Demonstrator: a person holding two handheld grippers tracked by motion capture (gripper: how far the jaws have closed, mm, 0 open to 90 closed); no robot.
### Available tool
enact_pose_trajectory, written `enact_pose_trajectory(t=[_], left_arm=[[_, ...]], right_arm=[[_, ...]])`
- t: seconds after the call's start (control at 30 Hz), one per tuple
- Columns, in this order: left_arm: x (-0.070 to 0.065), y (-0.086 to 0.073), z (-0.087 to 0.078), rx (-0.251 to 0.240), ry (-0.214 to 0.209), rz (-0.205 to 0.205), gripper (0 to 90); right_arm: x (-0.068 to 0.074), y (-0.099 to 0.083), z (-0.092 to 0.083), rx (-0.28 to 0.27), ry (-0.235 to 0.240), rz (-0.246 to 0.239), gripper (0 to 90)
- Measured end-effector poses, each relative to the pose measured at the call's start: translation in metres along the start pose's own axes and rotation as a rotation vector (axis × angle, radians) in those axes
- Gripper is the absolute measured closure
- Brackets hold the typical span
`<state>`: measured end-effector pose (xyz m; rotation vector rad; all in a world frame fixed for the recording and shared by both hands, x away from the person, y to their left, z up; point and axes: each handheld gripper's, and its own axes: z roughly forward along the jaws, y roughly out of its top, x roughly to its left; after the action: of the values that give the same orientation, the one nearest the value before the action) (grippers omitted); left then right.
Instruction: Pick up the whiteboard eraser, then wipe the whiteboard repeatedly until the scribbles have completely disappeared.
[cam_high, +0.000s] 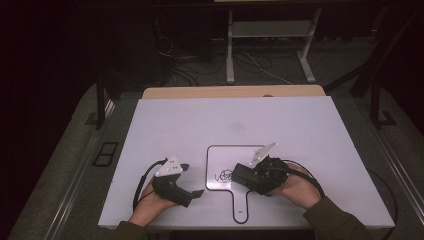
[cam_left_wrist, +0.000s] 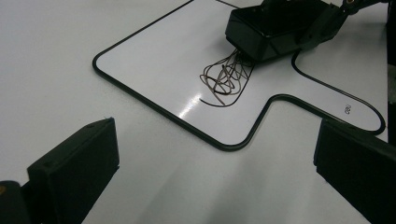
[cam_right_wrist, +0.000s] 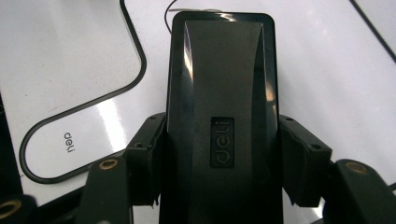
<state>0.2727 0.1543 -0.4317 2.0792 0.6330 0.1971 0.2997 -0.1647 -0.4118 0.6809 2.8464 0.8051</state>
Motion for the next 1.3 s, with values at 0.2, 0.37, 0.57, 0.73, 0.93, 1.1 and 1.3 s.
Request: enact_pose_trajectory(t=[0.2,0.37,0.57,0.73,0.93,1.1,1.3], left_arm=[[-0.001,0.0,0.001,-0.003,0.001,-0.003,0.0],[-0.001,0.0,0.001,0.0,0.001,0.003,0.0],[-0.001,0.0,0.001,0.0,-0.001,0.001,0.0],[-0.001,0.0,0.002,0.001,-0.001,0.0,0.0],[0.0,0.0,0.001,-0.003,-0.003,-0.003,0.0],[0.0,0.0,0.002,-0.003,-0.004,0.0,0.0],[0.0,-0.001,0.002,-0.002,-0.005,0.0,0.0]], right_arm=[[-0.006,0.005,-0.003,-0.003,0.012,0.009,38.6],[-0.013,0.014,-0.004,-0.013,0.023,0.009,38.6],[-0.016,0.024,-0.002,-0.02,0.032,0.01,38.6],[-0.019,0.036,0.005,-0.018,0.051,-0.009,38.6],[-0.02,0.051,0.018,-0.006,0.064,-0.034,38.6],[-0.019,0.059,0.029,0.009,0.066,-0.045,38.6],[-0.02,0.06,0.041,0.027,0.075,-0.051,38.6]])
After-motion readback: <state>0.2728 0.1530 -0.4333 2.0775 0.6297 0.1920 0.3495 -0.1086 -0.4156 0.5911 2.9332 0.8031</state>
